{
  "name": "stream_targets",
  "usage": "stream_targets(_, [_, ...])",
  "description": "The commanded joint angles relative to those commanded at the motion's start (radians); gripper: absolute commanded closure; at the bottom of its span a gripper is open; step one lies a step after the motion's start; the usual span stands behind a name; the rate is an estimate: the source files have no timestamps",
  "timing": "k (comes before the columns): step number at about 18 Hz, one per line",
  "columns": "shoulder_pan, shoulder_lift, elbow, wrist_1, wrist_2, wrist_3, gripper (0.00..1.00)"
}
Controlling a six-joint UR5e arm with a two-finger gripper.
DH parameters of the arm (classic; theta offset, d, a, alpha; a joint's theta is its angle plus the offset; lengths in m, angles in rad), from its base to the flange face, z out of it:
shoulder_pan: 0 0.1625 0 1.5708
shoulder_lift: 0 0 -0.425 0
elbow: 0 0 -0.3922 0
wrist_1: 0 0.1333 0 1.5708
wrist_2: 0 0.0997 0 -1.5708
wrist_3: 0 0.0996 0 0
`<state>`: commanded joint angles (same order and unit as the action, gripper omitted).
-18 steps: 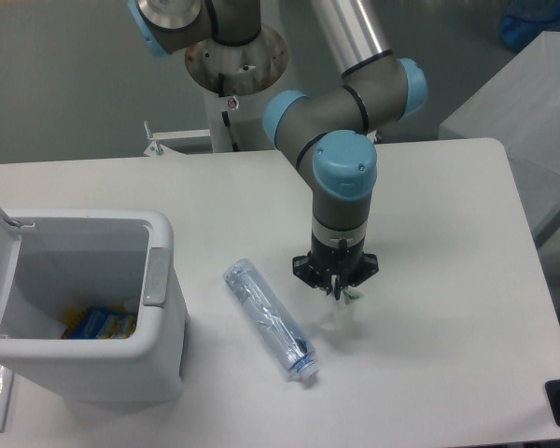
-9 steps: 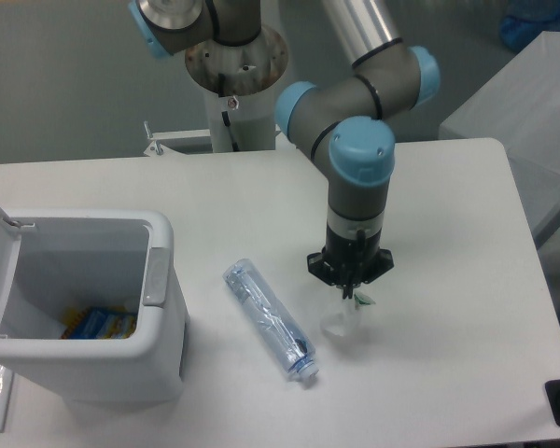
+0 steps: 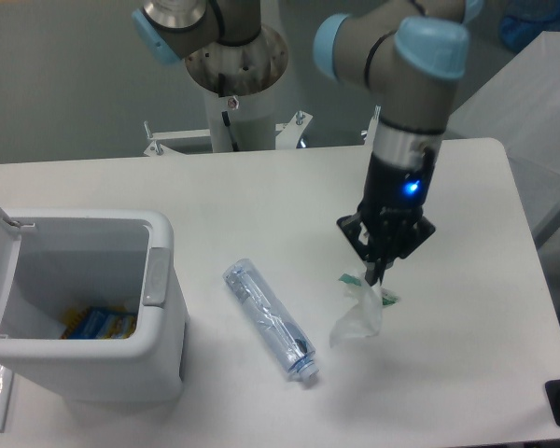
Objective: Place the trash in the trash can
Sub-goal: 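Lift the wrapper and carry it over the trash bin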
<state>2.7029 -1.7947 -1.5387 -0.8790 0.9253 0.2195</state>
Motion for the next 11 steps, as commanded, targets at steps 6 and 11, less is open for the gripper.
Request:
stream_targets(6, [-0.023,0.032,0.018,0.005,-0.080,-0.098,0.99])
stream_targets(11, [-0.083,0.060,0.041,0.008,-0.109,-0.184,0.99])
